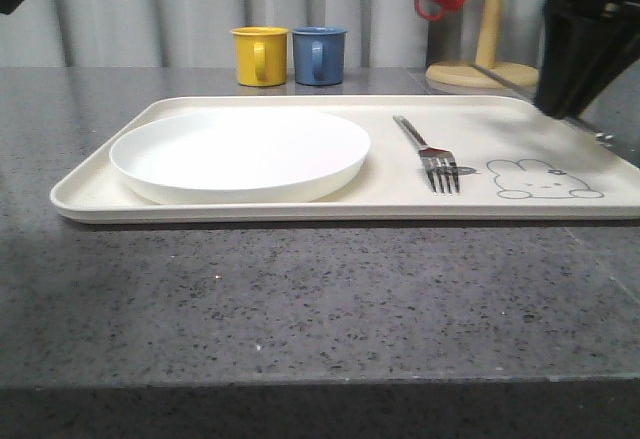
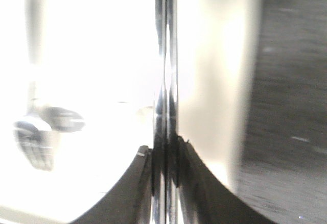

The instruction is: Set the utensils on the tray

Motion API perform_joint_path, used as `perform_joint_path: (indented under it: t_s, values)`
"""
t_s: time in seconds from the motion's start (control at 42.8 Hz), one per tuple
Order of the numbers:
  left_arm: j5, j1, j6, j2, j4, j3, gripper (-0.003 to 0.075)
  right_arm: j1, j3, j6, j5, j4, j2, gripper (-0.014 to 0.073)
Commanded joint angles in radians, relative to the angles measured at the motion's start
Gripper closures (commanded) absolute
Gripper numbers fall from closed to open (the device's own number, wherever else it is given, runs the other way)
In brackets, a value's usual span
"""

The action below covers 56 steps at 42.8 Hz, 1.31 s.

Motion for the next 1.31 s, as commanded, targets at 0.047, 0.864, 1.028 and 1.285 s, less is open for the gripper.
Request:
perform_joint_path:
  t_s: [0.047, 0.864, 1.028, 1.285]
  values:
    - [-0.061, -0.007, -0.010, -0.012, 0.004, -0.026, 0.0332, 0.040, -0.030, 0.061, -0.070, 0.040, 0.015, 0.0593]
    - [-0.061, -0.007, -0.010, -0.012, 0.004, -0.026, 0.0332, -0.056, -0.029, -0.006, 0.025, -0.197, -0.171, 0.0315]
    - [-0.061, -0.007, -0.010, -0.012, 0.004, -0.026, 0.0332, -0.217, -0.029, -0.054, 0.069, -0.201, -0.172, 0.0315]
    - [-0.061, -0.007, -0.010, -0.012, 0.004, -0.026, 0.0332, -0.411, -0.029, -0.067, -0.012, -0.211, -0.107, 0.0315]
